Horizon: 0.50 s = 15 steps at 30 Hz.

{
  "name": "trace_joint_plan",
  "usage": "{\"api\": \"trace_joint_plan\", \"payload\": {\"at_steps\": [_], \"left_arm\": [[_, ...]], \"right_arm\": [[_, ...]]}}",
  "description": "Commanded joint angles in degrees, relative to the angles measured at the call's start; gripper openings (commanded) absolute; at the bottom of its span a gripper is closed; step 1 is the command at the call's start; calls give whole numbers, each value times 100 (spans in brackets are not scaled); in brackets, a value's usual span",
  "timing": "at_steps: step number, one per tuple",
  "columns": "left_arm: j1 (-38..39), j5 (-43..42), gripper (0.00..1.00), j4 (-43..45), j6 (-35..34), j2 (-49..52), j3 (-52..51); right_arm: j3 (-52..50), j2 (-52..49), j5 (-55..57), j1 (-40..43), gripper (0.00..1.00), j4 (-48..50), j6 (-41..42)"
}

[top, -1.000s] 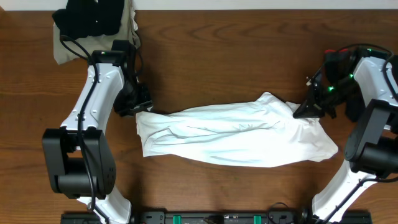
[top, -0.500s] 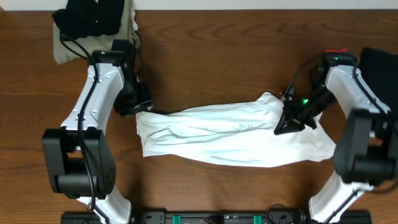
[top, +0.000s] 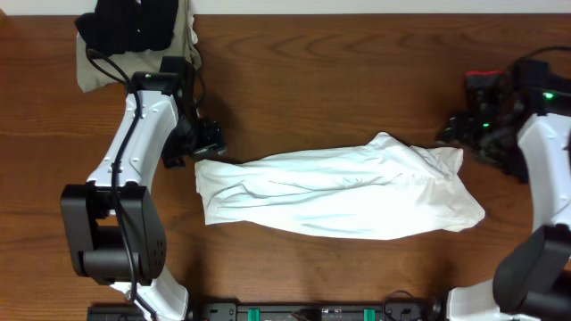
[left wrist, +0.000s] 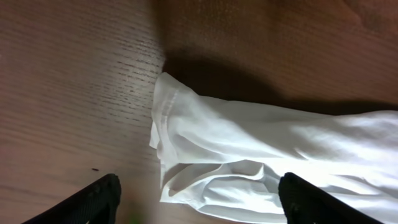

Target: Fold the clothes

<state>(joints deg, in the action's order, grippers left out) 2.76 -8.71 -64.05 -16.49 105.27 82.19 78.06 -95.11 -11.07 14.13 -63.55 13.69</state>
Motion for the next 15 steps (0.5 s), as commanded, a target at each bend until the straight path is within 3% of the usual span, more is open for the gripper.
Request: {"api": "trace_joint_plan", "payload": {"at_steps": [1, 8, 15], "left_arm": [[-17, -9, 84, -13, 20, -37, -50], [-17, -9, 84, 13, 15, -37, -50], [-17, -9, 84, 13, 15, -35, -50]], "right_arm": [[24, -404, -164, 444, 92, 4, 188], [24, -1279, -1641, 669, 87, 92, -798], [24, -1917, -2396, 476, 80, 358, -1491]]}}
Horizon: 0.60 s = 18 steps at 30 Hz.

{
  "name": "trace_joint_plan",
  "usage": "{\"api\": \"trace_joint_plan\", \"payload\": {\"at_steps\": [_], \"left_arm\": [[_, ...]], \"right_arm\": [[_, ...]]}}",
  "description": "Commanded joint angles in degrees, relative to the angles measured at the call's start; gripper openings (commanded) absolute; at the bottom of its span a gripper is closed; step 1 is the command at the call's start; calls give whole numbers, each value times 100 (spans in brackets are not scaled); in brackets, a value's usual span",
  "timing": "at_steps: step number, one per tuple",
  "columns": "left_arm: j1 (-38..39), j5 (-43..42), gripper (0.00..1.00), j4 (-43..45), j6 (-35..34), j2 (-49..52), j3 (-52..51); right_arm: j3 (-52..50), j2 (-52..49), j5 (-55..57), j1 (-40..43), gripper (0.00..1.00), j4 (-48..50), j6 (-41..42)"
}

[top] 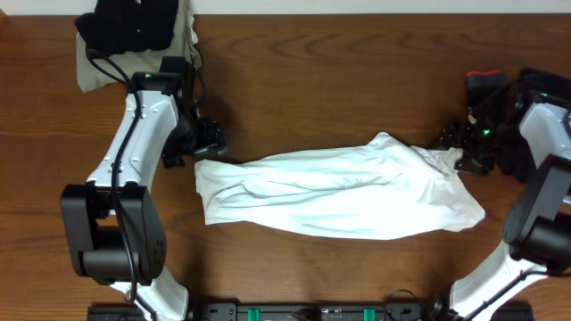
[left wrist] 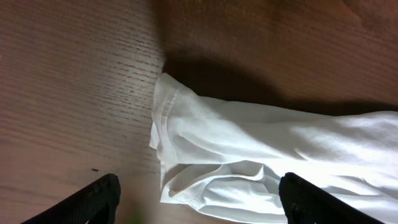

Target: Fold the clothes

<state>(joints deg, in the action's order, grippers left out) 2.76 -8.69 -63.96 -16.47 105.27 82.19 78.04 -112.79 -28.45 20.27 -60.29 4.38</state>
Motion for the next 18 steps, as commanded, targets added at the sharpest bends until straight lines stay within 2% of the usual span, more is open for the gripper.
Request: {"api": "trace_joint_plan", "payload": {"at_steps": [1, 6, 9, 11, 14, 18], "left_arm": [[-17, -11, 84, 4, 13, -37, -50], [-17, -11, 84, 2, 13, -35, -50], [-17, -11, 84, 2, 13, -35, -50], [-17, -11, 84, 2, 13, -35, -50], [-17, -13, 84, 2, 13, -35, -50], [-17, -13, 84, 0, 13, -37, -50]], "right_arm": [[26, -164, -664, -162, 80, 28, -581], [28, -142, -586, -236, 68, -236, -684], [28, -142, -271, -229, 46, -640, -647], [28, -131, 116, -229, 39, -811, -472], [28, -109, 887, -229, 39, -975, -79], [28, -105, 1650, -223, 50, -1067, 404]]}}
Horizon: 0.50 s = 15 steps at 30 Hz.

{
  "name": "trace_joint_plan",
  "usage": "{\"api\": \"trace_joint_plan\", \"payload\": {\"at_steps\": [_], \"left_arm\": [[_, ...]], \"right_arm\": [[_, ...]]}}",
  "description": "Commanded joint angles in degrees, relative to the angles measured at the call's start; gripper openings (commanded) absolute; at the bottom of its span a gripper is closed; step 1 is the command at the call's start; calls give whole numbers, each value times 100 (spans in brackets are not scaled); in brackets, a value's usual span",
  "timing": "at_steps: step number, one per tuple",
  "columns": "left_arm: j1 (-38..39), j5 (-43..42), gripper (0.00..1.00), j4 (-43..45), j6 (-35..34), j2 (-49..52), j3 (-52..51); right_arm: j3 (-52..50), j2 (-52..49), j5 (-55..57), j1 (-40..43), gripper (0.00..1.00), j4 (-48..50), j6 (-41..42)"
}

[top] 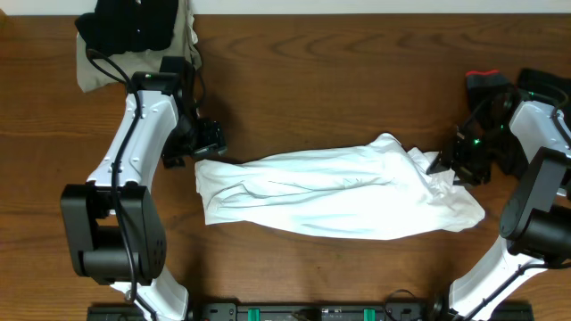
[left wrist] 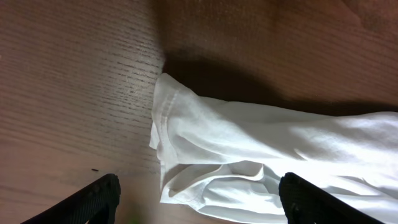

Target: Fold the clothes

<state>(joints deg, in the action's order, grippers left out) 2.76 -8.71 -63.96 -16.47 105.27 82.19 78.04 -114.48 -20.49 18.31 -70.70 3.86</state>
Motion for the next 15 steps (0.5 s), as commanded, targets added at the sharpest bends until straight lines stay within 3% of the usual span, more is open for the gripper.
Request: {"api": "trace_joint_plan", "payload": {"at_steps": [1, 6, 15], "left_arm": [[-17, -11, 84, 0, 11, -37, -50], [-17, -11, 84, -7, 13, -35, -50], [-17, -11, 84, -9, 13, -35, -50]], "right_arm": [[28, 63, 1064, -15, 50, -26, 586], [28, 63, 1923, 76, 50, 15, 1217], [164, 291, 1904, 133, 49, -186, 1373]]}}
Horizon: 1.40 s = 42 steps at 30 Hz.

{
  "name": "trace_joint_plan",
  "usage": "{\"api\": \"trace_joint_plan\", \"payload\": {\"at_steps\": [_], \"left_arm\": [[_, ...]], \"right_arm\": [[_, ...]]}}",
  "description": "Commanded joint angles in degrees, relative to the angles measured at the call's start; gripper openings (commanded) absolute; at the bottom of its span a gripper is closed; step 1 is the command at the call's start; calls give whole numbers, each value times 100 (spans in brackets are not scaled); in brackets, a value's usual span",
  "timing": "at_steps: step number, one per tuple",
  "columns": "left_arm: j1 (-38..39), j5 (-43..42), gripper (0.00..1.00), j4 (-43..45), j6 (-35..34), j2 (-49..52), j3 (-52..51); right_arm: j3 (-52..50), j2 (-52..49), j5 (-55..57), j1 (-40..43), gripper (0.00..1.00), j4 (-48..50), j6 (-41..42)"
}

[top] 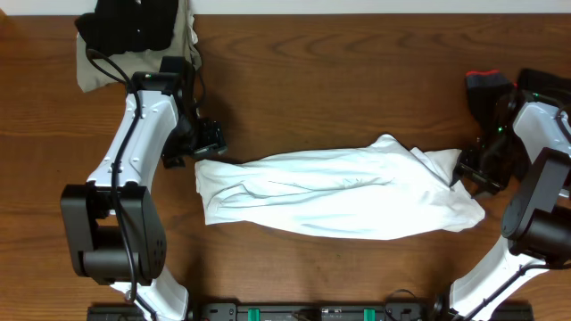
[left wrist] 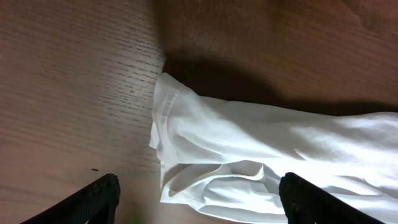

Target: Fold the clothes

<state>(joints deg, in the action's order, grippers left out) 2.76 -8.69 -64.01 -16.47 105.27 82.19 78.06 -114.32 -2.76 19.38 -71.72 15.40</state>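
A white garment (top: 339,192) lies bunched in a long roll across the middle of the wooden table (top: 339,71). Its left end (left wrist: 180,143) shows folded layers in the left wrist view. My left gripper (top: 209,140) hovers just above that left end, open, with its fingers (left wrist: 102,194) spread wide and nothing between them. My right gripper (top: 470,169) sits at the garment's upper right corner, where a flap of cloth (top: 442,160) runs into its fingers; it looks shut on that corner.
A pile of dark clothes (top: 129,25) on a beige cloth (top: 89,76) lies at the back left corner. A black object with a red part (top: 486,85) sits at the far right, behind the right arm.
My right gripper has moved a little right and toward the front, and the garment's upper right corner has come out with it as a flap. The left arm has not moved.
My right gripper was clear of the garment at the right edge. Then it was at the upper right corner, then down on it with the corner pressed in. Now the corner is drawn out toward the gripper. The left gripper stayed open over the left end throughout.
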Motion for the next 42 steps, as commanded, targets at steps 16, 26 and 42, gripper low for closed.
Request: {"api": "trace_joint_plan", "payload": {"at_steps": [16, 26, 42], "left_arm": [[-17, -15, 84, 2, 11, -35, -50], [-17, -98, 84, -15, -7, -35, -50], [-17, -140, 84, 26, -2, -35, -50]], "right_arm": [[201, 2192, -2428, -634, 37, -223, -1655], [-525, 2109, -1847, -1412, 1, 1180, -881], [-1941, 2092, -1696, -1425, 6, 2966, -675]]}}
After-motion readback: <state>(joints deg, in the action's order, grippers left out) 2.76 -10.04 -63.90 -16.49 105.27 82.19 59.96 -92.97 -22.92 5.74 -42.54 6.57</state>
